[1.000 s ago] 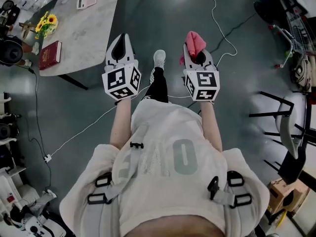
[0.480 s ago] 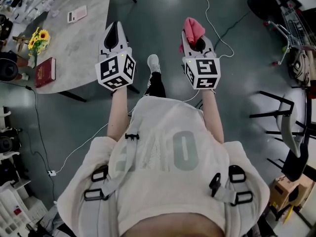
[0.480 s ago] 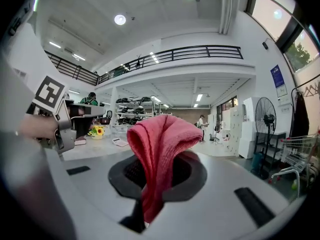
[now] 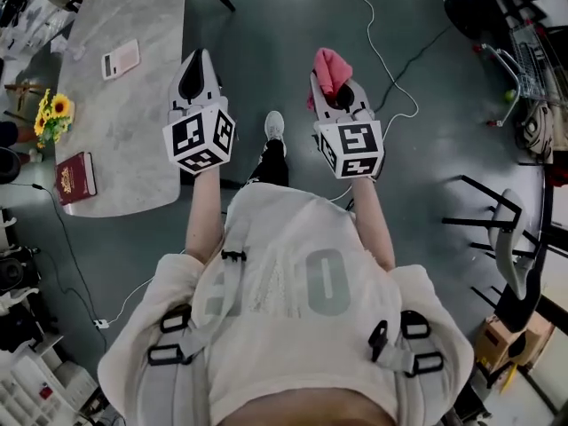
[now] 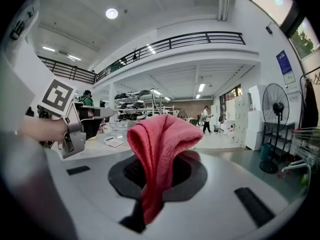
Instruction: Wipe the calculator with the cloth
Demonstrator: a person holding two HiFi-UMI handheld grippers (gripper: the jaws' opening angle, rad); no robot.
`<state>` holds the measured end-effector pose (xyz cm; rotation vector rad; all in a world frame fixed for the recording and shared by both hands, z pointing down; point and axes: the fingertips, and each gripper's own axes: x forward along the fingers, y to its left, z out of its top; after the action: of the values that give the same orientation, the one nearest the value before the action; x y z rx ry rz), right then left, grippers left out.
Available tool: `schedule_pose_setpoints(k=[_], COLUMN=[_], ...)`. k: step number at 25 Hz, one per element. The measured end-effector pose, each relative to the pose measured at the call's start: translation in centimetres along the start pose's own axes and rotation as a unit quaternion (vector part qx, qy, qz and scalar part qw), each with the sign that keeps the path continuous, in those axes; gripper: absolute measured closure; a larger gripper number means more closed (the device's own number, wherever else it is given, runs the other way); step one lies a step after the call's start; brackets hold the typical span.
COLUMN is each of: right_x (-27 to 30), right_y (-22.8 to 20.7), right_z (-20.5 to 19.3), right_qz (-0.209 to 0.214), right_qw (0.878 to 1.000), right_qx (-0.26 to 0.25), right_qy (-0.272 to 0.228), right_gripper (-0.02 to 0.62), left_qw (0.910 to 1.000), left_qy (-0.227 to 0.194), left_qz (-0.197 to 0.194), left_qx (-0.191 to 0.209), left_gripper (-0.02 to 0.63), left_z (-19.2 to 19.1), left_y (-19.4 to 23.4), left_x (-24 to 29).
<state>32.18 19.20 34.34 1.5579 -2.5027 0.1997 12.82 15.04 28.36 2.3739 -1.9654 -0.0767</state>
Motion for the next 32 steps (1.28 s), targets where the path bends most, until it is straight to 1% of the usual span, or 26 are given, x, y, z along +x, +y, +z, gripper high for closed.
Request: schedule_pose_setpoints(k=[2, 6, 10, 13, 17, 20, 25, 29, 32], right_x=[3.6, 10.7, 18.5, 23.6, 29.3, 32.0, 34.1, 35.0, 35.8], right_y=[-0.8, -2.2, -3.1, -3.1, -3.0, -3.1, -2.4, -0.9, 0.2], right_z=[0.3, 1.6, 3.0, 3.8, 5.2, 5.4, 5.0, 5.1, 5.9], right_qz=[0.005, 0.022, 0.039, 0.056, 0.081, 0.09, 0.102, 0.128, 0.154], right_qw=[1.0, 0.999, 0.998, 0.996, 0.995, 0.994, 0.992, 0.989, 0.986], right_qx=[0.006, 0.006, 0.0, -0.006, -0.013, -0.009, -0.002, -0.012, -0.026], right_qy=[0.016, 0.043, 0.058, 0.064, 0.064, 0.065, 0.069, 0.072, 0.065], right_gripper=[0.549, 0.549, 0.549, 0.55, 0.55, 0.55, 0.551, 0.551, 0.55], left_qw=[1.0, 0.9996, 0.9993, 0.9988, 0.9975, 0.9964, 0.9938, 0.9913, 0.9877], left_qy=[0.009, 0.026, 0.027, 0.027, 0.029, 0.029, 0.024, 0.019, 0.002], left_qz=[-0.002, 0.004, 0.017, 0.033, 0.057, 0.072, 0.101, 0.124, 0.152], left_qx=[0.002, -0.012, -0.022, -0.024, -0.031, -0.035, -0.041, -0.039, -0.037], left_gripper=[0.584, 0.584, 0.584, 0.584, 0.584, 0.584, 0.584, 0.584, 0.584], left_z=[-0.5, -1.4, -1.5, -1.6, -2.1, -2.4, -2.7, -2.6, -1.5], left_y=[1.3, 4.5, 8.5, 11.4, 15.0, 16.9, 19.2, 20.5, 21.6], left_x=[3.4, 10.2, 17.1, 20.8, 24.5, 26.0, 26.3, 25.4, 24.2])
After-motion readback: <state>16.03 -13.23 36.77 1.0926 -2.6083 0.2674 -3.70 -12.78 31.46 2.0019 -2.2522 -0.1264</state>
